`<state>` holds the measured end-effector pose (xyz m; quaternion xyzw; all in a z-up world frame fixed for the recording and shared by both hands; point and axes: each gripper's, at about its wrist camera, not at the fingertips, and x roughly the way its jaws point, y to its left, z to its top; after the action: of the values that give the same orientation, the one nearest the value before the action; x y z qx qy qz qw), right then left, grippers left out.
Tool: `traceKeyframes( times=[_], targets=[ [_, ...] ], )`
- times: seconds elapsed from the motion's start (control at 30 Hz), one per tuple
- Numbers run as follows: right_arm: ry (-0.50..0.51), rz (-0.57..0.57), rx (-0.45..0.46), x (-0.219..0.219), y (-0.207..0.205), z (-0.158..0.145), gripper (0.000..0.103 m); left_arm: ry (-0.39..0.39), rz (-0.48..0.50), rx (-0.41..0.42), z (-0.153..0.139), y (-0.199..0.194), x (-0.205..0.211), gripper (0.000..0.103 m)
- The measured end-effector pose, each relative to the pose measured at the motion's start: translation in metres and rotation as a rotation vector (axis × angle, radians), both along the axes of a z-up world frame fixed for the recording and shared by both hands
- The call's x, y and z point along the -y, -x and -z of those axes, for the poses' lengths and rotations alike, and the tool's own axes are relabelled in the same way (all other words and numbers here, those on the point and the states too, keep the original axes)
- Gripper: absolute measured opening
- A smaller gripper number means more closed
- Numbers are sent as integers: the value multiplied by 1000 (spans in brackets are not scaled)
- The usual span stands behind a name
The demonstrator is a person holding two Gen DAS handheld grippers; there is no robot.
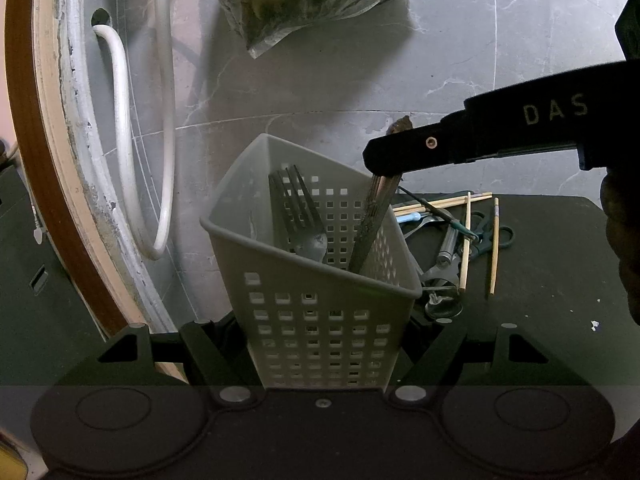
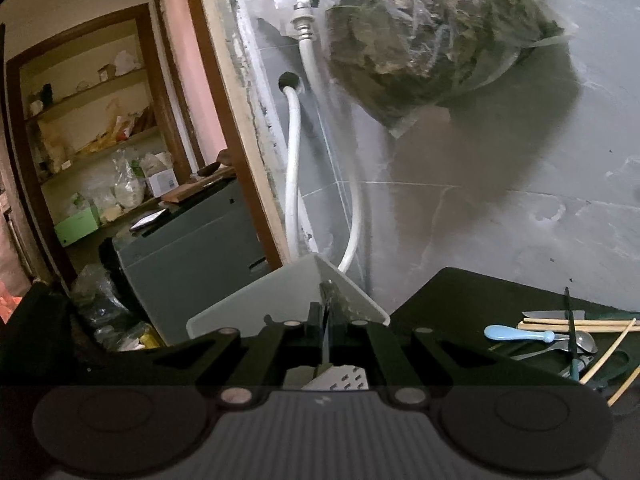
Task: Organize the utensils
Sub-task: 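Insert the metal utensil handle-down into the caddy with the right gripper, then open the right gripper inside the caddy to release the utensil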
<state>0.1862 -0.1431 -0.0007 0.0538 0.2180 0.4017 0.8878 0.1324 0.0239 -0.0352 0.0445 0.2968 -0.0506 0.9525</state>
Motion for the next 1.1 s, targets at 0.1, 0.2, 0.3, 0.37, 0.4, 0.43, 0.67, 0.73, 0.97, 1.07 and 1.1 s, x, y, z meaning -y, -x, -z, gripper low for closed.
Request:
traceKeyframes(
  times=[0.1, 0.2, 0.3, 0.37, 0.4, 0.43, 0.67, 0.73, 0.97, 1.07, 1.1],
  targets=[
    [-18, -6, 6, 1, 0, 0, 2, 0, 0, 0, 0, 0, 0, 76],
    [-22, -60, 75, 0, 9, -4, 1, 0, 0, 0, 0, 0, 0, 76],
    [15, -164, 257, -3, 31, -15, 1, 0, -1, 1, 0, 0, 0, 76],
    [71, -234, 376, -7, 46, -21, 1, 1, 0, 5, 0, 0, 0, 76],
    [90, -264, 411, -9, 51, -23, 1, -1, 0, 8, 0, 1, 1, 76],
    [104, -279, 434, -9, 55, -24, 1, -1, 1, 9, 0, 1, 1, 76],
    [202, -386, 597, -10, 81, -31, 1, -14, 3, 26, 2, 1, 1, 76],
    [231, -440, 644, -14, 89, -29, 1, -28, 4, 35, 3, 4, 3, 76],
    [290, -516, 695, -19, 105, -15, 1, -37, 5, 50, 4, 7, 2, 76],
    [302, -513, 691, -20, 105, -13, 1, -36, 0, 53, 4, 8, 3, 76],
    [302, -510, 690, -20, 105, -13, 1, -35, -1, 54, 4, 8, 3, 76]
  ],
)
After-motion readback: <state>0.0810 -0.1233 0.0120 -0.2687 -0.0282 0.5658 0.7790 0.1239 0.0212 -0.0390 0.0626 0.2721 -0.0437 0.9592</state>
